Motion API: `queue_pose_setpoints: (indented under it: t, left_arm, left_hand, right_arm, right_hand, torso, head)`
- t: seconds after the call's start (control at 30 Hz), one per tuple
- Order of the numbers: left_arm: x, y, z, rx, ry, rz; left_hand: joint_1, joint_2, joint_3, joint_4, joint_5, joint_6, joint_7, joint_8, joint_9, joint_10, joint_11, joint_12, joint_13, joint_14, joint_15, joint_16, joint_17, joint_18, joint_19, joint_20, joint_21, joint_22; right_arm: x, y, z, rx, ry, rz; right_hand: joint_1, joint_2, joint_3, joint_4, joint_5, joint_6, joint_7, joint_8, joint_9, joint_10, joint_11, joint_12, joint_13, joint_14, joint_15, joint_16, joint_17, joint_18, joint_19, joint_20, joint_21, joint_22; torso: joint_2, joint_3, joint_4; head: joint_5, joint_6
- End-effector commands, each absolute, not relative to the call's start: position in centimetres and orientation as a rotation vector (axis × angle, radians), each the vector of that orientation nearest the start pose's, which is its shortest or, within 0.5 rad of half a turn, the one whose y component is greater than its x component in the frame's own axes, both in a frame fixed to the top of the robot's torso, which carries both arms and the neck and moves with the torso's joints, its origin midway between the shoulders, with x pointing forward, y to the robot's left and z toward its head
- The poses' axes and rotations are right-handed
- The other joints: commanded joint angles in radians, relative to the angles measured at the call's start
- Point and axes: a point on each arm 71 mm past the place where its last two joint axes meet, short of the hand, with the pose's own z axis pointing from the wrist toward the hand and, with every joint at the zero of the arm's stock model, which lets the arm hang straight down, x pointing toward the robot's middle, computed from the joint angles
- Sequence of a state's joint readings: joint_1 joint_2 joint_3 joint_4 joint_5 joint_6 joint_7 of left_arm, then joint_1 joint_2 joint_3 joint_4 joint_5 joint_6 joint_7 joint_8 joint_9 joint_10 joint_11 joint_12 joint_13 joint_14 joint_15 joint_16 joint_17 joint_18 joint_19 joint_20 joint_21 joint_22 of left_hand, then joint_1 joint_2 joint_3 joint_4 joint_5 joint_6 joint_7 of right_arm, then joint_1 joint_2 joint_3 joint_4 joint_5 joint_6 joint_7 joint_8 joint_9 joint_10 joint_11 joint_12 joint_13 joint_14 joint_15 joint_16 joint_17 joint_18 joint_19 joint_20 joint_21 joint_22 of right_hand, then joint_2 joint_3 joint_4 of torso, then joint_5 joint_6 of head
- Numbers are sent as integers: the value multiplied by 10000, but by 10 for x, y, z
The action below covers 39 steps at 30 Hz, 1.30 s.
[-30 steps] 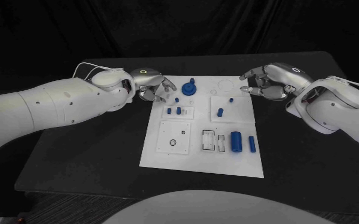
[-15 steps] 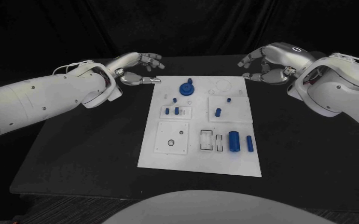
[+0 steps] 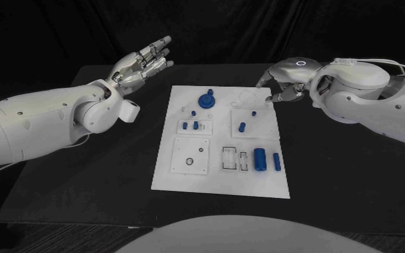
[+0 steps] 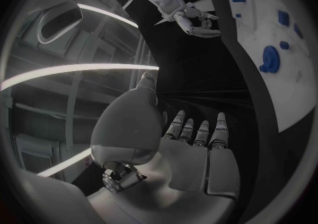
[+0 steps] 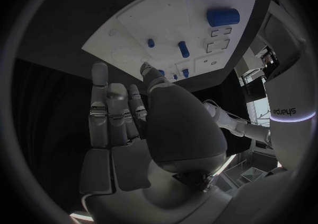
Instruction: Assemble the parts on the task board
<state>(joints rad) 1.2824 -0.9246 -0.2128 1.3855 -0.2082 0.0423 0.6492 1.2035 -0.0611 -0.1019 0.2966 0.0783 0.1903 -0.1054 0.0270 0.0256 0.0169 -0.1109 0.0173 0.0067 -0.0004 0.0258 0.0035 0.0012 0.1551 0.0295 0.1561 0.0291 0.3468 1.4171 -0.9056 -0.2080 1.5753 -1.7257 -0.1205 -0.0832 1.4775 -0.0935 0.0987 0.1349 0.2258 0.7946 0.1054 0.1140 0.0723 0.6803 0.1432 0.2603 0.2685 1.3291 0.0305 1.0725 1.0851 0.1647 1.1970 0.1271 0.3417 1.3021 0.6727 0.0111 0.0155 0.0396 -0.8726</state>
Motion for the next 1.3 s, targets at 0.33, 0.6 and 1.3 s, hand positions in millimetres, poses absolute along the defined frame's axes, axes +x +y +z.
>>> queue_pose_setpoints:
  t: [0.33,0.6,1.3]
  left_arm:
    - [484,277,-193,-8298,13775,-18857]
    - [482,277,-193,-8321,13711,-18902]
    - [481,276,-196,-8433,13943,-18926]
  left_hand:
    - [-87,739,-22,-18,236,-168,-93,-40,-19,-113,143,-93,-30,4,180,-35,-12,227,-188,237,-99,-1442]
    - [25,876,-244,-18,271,-1000,-861,-132,-111,-137,150,-130,-46,4,244,-35,-12,249,-150,235,-98,-1709]
    - [157,1323,-440,-38,632,-1040,-790,-126,-108,-156,271,-157,-58,4,206,-35,-12,245,-121,55,-97,-1887]
  right_arm:
    - [485,-205,-173,-6953,17343,3626]
    - [484,-203,-182,-7054,17313,3960]
    - [481,-202,-196,-6922,17882,4318]
  right_hand:
    - [-112,329,-275,-248,109,688,173,-67,8,2144,-290,-85,-942,658,-50,-246,-457,19,1088,-15,860,96]
    - [-157,395,-299,-303,122,771,227,-199,-38,2781,-358,-345,-1287,810,-106,-221,-449,-18,1279,-70,1045,152]
    - [-33,395,86,-419,1053,1454,583,-237,-44,3518,-385,-981,-1918,910,-151,-86,-331,-68,1430,-136,1184,343]
  torso:
    - [119,-361,382]
    - [159,-368,397]
    - [137,-359,427]
  head:
    - [-350,0]
    - [-452,0]
    - [-425,0]
